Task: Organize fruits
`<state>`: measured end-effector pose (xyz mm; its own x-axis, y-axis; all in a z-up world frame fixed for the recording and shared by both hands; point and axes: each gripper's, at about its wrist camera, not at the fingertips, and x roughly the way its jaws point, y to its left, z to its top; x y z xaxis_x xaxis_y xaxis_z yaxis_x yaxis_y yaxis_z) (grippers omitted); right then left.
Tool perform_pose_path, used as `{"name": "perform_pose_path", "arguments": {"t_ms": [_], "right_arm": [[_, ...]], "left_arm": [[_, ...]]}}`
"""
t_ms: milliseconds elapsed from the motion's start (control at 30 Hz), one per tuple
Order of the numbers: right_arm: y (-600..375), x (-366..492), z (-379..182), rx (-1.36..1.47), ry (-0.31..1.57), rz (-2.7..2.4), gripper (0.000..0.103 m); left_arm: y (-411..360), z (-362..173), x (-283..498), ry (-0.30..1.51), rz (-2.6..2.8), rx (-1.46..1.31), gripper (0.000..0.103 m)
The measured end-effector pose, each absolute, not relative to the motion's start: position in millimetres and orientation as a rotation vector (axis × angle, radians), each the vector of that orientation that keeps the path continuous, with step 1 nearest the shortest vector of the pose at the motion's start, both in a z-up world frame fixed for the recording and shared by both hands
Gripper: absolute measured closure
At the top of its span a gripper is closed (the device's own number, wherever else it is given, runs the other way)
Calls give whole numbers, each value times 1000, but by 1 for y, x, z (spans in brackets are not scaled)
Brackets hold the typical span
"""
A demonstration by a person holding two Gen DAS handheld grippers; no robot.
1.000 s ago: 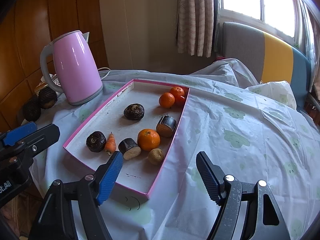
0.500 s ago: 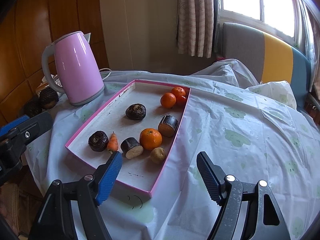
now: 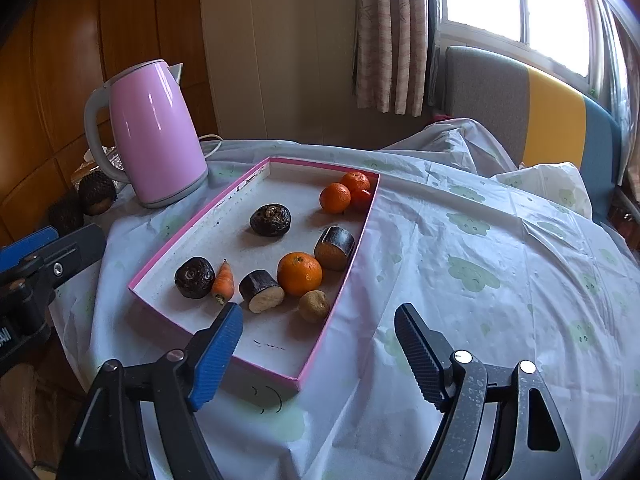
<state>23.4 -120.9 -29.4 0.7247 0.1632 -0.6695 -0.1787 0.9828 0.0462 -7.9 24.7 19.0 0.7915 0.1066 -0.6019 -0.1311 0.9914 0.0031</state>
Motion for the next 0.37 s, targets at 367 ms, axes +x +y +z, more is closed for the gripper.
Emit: {"name": "perform_pose_path", "arguments": {"t_ms": [367], "right_arm": [[-126, 25, -33, -17, 737, 181, 23]], "left_arm": [[23, 14, -3, 655, 110, -39, 44]]}}
